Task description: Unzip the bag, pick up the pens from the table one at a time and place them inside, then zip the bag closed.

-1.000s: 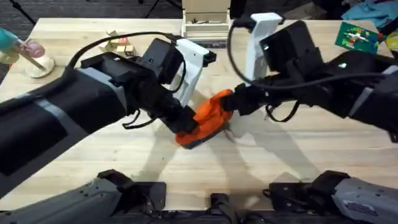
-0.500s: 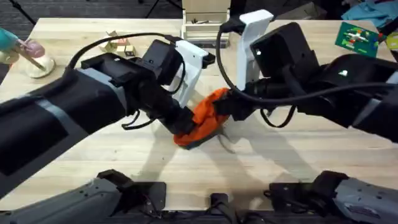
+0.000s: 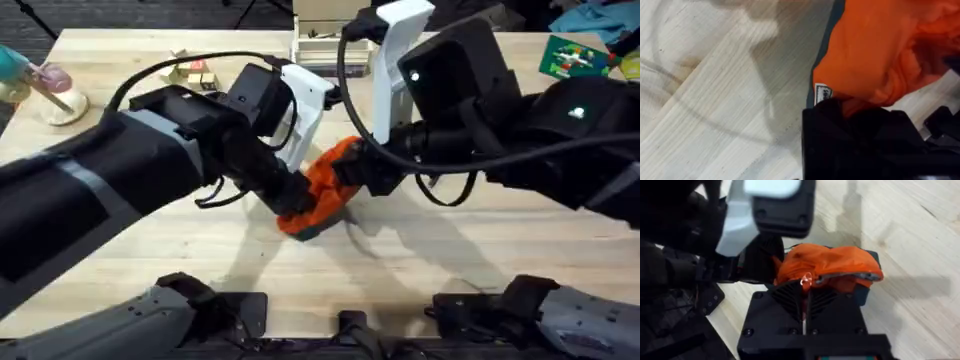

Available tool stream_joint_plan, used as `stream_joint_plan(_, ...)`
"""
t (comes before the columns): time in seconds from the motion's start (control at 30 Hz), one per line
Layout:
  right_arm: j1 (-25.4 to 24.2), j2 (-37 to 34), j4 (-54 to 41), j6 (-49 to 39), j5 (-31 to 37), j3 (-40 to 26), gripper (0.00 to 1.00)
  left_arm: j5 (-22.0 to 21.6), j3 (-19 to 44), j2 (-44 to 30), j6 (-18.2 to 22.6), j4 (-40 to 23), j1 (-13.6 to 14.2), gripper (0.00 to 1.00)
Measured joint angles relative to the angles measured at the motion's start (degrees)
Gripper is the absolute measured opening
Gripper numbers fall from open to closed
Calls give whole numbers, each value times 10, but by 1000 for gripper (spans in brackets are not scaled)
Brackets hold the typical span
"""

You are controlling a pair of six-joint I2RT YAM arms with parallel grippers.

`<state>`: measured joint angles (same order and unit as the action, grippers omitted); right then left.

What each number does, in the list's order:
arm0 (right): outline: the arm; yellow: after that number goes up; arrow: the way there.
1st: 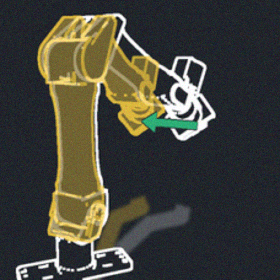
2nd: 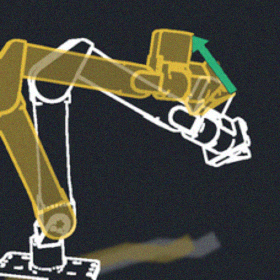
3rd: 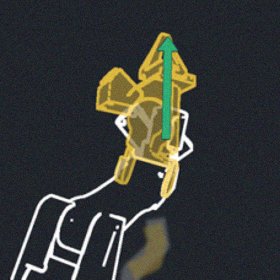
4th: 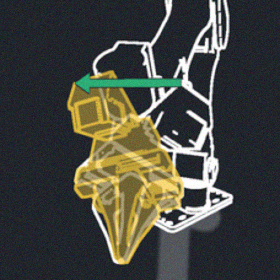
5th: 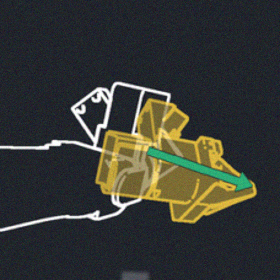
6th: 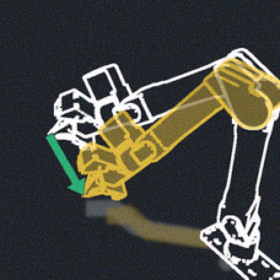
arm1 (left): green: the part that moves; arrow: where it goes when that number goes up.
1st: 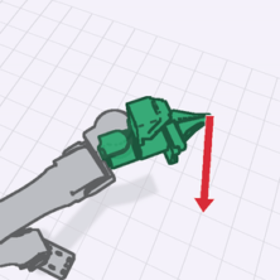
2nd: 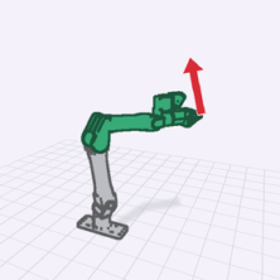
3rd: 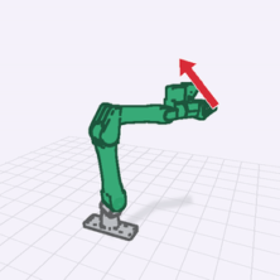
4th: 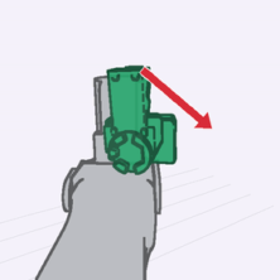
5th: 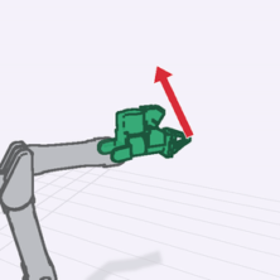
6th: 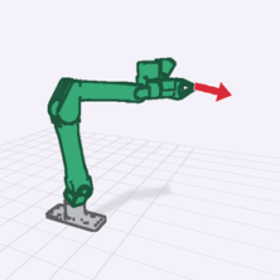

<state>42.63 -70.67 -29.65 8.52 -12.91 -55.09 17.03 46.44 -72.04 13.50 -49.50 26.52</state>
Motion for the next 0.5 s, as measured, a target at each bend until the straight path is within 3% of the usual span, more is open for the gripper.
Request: stream_joint_plan(0.5,19,17,-32,0,-34,-79,32,-18,49,-8,9,48,-1,41)
